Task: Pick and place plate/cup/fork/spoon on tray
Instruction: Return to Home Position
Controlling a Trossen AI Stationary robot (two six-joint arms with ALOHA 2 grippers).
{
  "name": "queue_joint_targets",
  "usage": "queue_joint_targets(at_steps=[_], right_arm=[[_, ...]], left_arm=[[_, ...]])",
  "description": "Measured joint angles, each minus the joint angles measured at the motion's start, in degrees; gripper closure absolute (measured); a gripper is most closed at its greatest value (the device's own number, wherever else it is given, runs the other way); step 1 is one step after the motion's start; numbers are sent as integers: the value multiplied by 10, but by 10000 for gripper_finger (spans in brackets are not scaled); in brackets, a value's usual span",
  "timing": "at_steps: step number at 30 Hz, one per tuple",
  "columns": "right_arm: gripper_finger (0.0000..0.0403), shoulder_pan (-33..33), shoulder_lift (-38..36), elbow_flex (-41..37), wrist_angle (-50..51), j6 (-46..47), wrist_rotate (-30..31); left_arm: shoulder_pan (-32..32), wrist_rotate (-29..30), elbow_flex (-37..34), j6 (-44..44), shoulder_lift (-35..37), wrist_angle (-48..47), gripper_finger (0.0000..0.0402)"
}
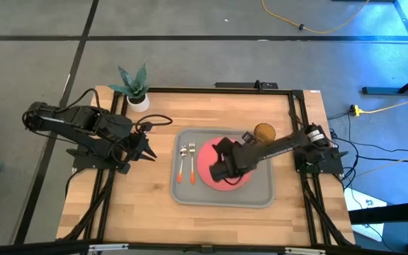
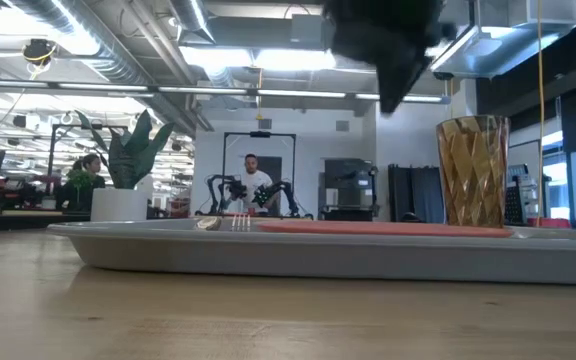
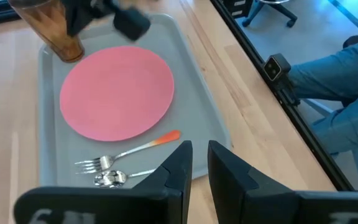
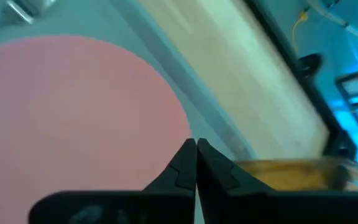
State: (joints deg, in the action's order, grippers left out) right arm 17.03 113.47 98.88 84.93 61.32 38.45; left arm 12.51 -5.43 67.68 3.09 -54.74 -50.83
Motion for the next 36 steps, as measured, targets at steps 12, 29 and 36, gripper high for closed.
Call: queue_joint_targets(at_steps=[12,29,36], right_arm=[[397,73,-153,-31,34,12,65],[397,83,-548,-358,-355,-352,-20],[397,83,-662,-452,-486,-505,-137]], left_arm=[[0,28,0,4,9,2,356],[0,105,0,-30,138,-16,356],[0,109,0,-42,202,-38,356]])
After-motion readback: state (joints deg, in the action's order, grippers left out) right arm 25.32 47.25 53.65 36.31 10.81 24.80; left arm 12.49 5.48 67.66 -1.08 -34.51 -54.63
